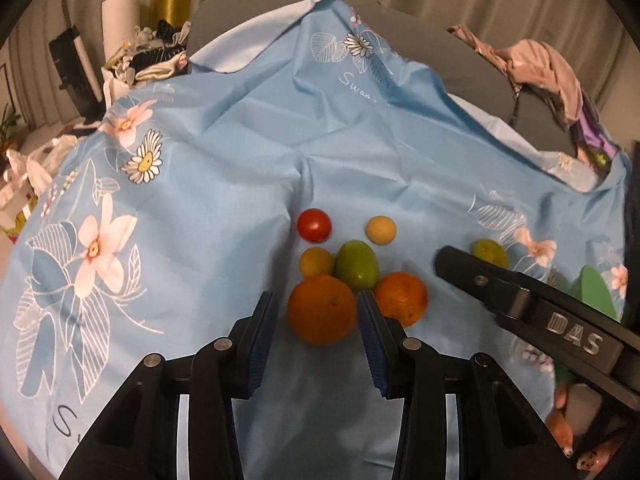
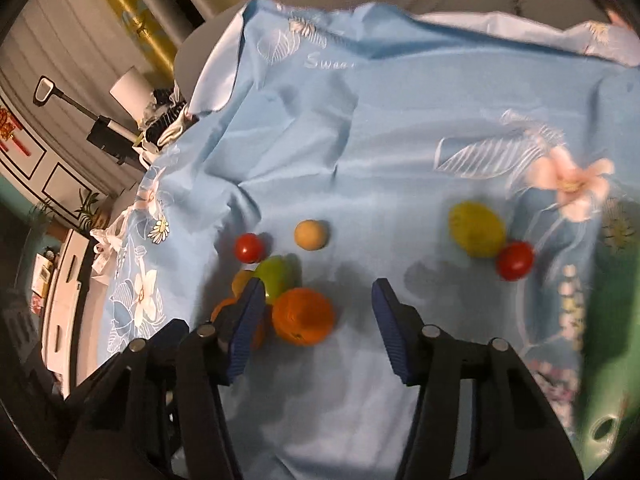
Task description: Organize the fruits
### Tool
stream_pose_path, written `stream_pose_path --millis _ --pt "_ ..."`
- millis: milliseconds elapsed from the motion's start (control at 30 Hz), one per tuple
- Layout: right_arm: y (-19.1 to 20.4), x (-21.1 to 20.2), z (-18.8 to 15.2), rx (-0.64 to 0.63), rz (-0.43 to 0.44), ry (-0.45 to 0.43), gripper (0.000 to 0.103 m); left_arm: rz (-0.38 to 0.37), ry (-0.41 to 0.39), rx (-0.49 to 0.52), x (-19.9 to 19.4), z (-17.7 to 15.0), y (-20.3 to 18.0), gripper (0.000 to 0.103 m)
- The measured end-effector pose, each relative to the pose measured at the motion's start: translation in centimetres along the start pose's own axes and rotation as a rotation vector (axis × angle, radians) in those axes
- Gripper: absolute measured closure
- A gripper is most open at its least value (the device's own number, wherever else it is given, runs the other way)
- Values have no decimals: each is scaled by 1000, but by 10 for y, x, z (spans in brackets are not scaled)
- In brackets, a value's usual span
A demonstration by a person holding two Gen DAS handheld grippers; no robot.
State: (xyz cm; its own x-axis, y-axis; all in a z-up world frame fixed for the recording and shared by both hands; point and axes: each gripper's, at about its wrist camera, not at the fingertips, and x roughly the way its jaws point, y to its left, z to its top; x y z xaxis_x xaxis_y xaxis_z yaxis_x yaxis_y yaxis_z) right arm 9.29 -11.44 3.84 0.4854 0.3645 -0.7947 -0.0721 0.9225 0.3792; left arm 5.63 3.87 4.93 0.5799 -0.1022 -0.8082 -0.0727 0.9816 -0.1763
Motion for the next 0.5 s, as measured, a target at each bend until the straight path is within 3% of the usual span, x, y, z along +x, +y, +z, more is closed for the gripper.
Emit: stream_pose_path --millis 267,500 --pt "4 30 -10 12 37 92 53 20 35 40 18 -3 -6 61" --pt "-5 31 -17 72 69 107 60 40 31 90 20 -8 -16 61"
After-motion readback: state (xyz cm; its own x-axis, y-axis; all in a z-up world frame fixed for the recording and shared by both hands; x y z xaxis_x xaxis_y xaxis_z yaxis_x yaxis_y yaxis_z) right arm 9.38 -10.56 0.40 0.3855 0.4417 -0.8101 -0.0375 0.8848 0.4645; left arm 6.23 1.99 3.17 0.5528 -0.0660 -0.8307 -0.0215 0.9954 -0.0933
